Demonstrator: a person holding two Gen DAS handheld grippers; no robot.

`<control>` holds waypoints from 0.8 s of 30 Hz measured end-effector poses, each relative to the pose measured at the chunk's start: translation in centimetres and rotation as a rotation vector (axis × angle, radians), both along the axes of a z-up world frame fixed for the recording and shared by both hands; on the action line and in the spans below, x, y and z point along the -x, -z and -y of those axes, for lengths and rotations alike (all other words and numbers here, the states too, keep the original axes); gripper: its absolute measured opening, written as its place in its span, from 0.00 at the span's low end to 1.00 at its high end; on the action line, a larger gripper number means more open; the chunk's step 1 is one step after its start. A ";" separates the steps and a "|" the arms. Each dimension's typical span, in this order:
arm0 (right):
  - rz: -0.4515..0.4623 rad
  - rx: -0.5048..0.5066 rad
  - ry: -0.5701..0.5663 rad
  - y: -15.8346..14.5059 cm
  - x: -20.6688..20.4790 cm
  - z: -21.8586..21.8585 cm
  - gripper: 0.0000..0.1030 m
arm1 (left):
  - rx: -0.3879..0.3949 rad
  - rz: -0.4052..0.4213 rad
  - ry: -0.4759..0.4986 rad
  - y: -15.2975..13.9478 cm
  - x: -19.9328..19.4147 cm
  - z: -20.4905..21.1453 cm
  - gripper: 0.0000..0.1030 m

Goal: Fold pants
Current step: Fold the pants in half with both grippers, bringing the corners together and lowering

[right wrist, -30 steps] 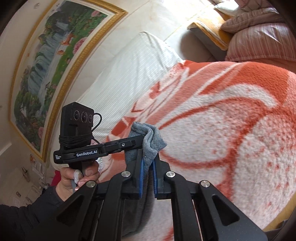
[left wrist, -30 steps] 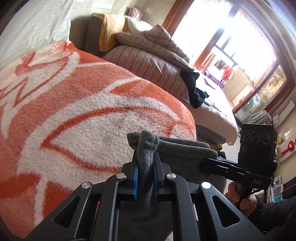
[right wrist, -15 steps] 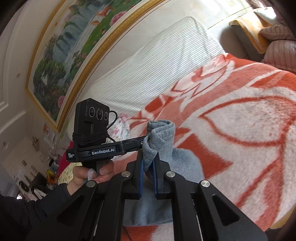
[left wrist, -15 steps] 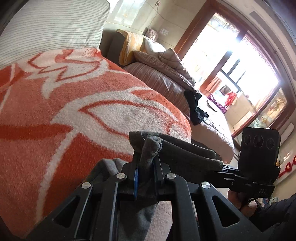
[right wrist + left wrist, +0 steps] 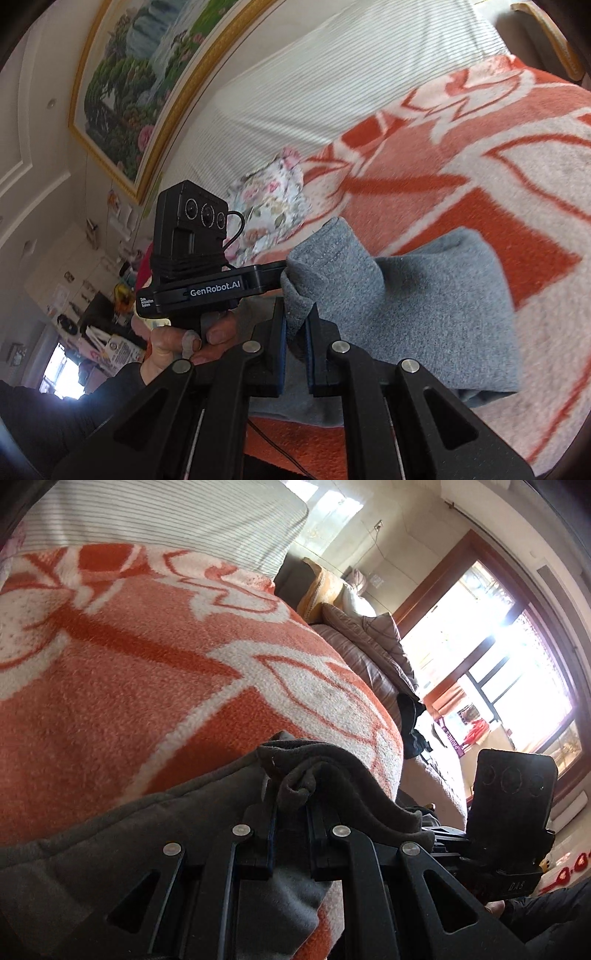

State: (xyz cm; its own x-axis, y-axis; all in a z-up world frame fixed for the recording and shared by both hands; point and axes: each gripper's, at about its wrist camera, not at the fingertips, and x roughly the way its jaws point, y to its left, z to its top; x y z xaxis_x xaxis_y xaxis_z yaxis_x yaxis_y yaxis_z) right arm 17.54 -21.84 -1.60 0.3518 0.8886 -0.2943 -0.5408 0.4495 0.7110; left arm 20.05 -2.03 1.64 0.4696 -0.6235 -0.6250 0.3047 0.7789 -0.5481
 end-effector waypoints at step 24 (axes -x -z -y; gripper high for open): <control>-0.113 0.113 -0.196 5.7 0.8 -8.8 0.12 | 0.005 -0.125 -0.146 7.1 4.6 -8.5 0.17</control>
